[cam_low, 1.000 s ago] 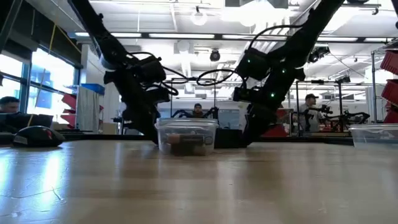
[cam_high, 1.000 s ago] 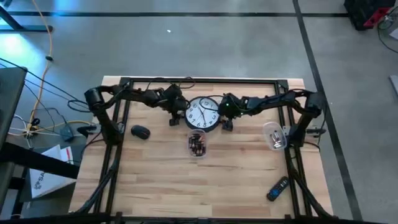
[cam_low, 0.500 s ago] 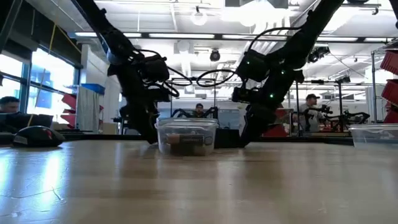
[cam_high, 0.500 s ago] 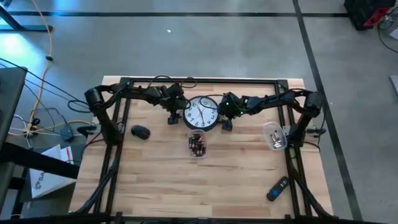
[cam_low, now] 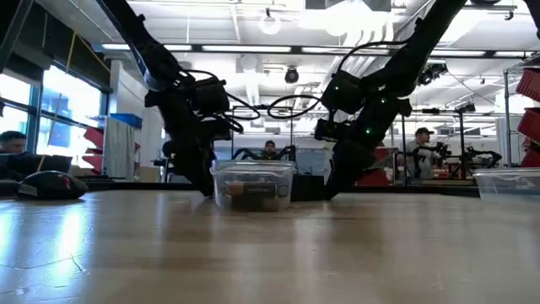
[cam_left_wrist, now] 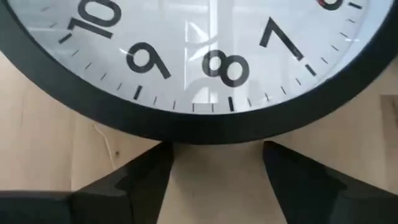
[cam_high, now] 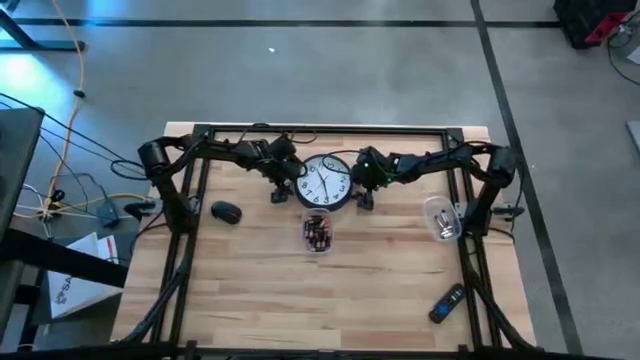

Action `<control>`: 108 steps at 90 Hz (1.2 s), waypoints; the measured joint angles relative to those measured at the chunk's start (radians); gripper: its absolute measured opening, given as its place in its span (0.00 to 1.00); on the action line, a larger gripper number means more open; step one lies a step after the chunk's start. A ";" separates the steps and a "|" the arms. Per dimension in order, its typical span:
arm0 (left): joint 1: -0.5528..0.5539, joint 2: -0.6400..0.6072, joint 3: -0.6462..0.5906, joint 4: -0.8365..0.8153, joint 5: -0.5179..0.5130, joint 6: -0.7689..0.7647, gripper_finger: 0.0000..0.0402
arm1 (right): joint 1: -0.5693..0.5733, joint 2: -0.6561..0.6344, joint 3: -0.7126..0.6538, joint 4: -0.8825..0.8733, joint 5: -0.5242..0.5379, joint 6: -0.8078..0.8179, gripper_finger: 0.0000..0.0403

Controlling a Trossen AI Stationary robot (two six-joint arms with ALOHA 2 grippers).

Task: Insert battery
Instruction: Move the wall clock to the top of the table

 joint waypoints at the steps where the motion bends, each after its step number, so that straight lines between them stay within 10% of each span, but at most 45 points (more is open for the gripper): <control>1: 0.000 0.000 0.000 0.001 0.000 0.000 0.60 | 0.001 -0.002 0.000 0.002 0.002 0.001 0.70; 20: 0.000 0.003 -0.002 0.014 -0.002 0.000 0.60 | 0.014 -0.040 -0.004 0.012 0.051 0.062 0.70; 108: 0.005 0.007 -0.002 0.061 -0.028 0.020 0.60 | -0.118 -0.023 0.003 -0.009 -0.508 0.457 0.70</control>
